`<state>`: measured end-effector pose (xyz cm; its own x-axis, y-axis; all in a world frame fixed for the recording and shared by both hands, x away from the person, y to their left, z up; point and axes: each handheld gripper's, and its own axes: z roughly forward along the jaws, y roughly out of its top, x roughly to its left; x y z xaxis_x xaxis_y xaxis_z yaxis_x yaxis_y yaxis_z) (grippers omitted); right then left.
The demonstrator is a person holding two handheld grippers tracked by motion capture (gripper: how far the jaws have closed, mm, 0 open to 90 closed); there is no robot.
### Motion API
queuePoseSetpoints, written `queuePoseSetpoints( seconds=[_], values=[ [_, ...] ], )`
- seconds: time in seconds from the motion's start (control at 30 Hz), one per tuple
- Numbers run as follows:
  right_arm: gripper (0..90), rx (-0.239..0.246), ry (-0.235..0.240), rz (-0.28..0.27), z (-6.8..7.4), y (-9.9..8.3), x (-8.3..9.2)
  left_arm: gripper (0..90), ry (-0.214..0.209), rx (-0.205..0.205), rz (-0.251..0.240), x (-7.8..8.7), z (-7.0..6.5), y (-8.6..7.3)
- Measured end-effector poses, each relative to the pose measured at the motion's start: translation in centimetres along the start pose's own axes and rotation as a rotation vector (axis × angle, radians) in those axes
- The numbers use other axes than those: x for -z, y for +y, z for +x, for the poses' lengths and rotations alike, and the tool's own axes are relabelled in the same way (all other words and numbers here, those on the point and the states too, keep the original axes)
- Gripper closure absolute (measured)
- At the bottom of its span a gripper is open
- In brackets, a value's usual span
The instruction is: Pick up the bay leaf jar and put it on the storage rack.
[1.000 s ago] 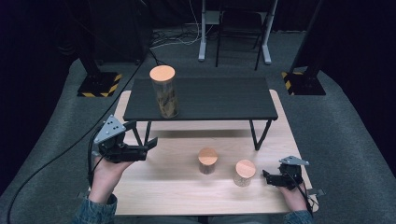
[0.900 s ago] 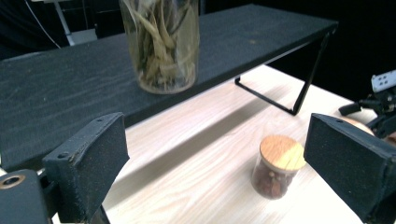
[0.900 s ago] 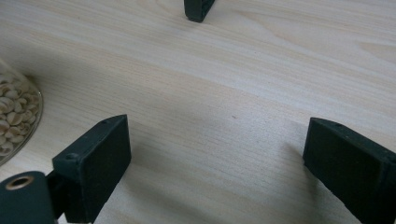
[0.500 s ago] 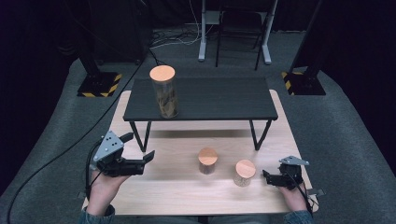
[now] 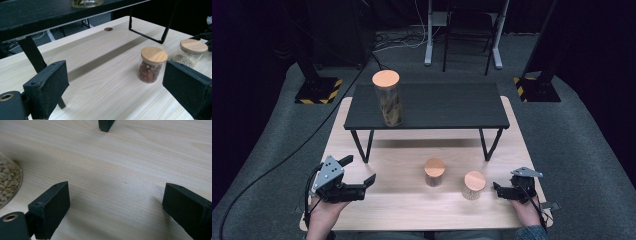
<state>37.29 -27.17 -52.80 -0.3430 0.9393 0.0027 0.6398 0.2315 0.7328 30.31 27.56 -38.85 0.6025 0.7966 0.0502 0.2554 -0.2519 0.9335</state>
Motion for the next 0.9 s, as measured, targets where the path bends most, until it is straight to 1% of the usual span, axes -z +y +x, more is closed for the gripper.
queuePoseSetpoints(
  seconds=[0.03,0.27,0.43,0.53,0.8,0.9],
  values=[
    [6.7,0.0,0.0,0.0,0.0,0.0,0.0,6.1,0.002,0.001,-0.005,0.0,0.0,-0.2],
    [6.7,0.0,0.0,0.0,0.0,0.0,0.0,6.2,0.005,-0.002,0.021,-0.4,0.1,-1.5],
    [6.7,-0.001,0.0,0.0,0.0,0.0,0.0,6.2,0.001,0.013,0.039,-1.0,0.5,-2.6],
    [6.7,-0.001,-0.001,0.0,0.0,0.0,0.0,6.2,0.007,0.017,0.042,-1.4,0.8,-3.1],
    [6.7,-0.001,-0.001,0.0,0.0,0.0,0.0,6.3,-0.002,0.064,0.075,-2.7,1.6,-5.0],
    [6.7,-0.001,-0.001,0.001,0.0,0.0,0.0,6.3,0.01,0.068,0.097,-3.1,1.9,-5.7]
  ],
)
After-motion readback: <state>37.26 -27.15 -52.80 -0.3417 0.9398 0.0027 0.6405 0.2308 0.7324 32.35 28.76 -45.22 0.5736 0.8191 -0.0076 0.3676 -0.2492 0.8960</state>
